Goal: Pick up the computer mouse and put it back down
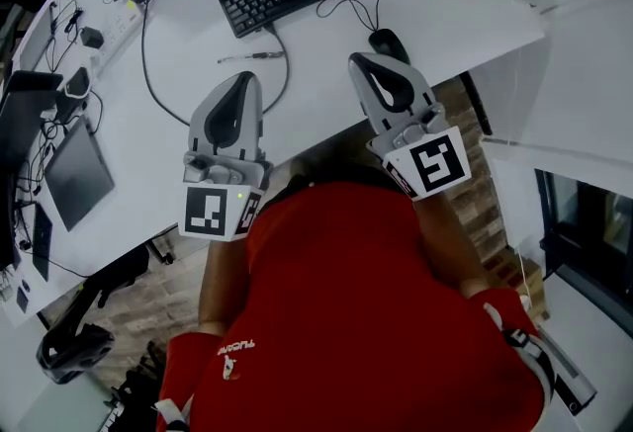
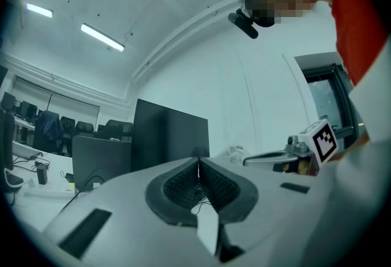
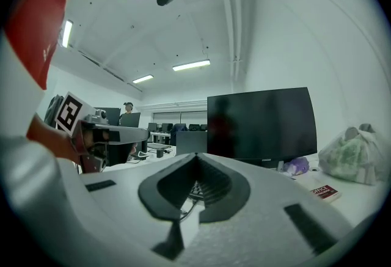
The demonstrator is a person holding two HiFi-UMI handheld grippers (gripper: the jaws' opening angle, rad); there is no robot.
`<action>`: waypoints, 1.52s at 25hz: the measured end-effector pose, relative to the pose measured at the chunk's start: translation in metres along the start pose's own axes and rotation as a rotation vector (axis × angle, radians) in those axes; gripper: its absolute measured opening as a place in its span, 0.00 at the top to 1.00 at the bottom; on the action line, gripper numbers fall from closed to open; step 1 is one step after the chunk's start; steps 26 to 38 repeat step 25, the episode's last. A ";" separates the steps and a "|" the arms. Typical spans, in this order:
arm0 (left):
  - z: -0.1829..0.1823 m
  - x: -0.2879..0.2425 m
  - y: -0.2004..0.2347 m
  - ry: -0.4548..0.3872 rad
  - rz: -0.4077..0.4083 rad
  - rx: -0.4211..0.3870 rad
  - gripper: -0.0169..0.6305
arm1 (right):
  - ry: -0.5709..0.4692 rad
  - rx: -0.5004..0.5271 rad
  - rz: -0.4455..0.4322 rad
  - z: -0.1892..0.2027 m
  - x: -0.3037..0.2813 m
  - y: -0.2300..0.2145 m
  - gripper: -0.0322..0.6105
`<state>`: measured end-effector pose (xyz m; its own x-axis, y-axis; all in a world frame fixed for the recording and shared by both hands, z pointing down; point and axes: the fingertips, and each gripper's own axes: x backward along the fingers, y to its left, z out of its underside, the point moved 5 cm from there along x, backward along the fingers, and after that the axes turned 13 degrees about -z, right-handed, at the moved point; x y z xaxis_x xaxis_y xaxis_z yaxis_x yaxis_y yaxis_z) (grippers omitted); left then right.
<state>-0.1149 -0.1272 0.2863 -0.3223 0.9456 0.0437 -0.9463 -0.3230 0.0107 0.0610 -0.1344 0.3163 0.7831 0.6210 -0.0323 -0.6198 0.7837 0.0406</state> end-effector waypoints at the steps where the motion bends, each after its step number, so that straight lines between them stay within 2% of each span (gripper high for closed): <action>1: 0.000 0.000 0.000 -0.001 0.004 0.001 0.96 | 0.000 0.002 0.004 0.000 0.000 0.000 0.94; 38: 0.001 0.004 0.001 -0.002 0.013 0.007 0.96 | 0.003 0.008 0.023 -0.003 0.003 0.003 0.95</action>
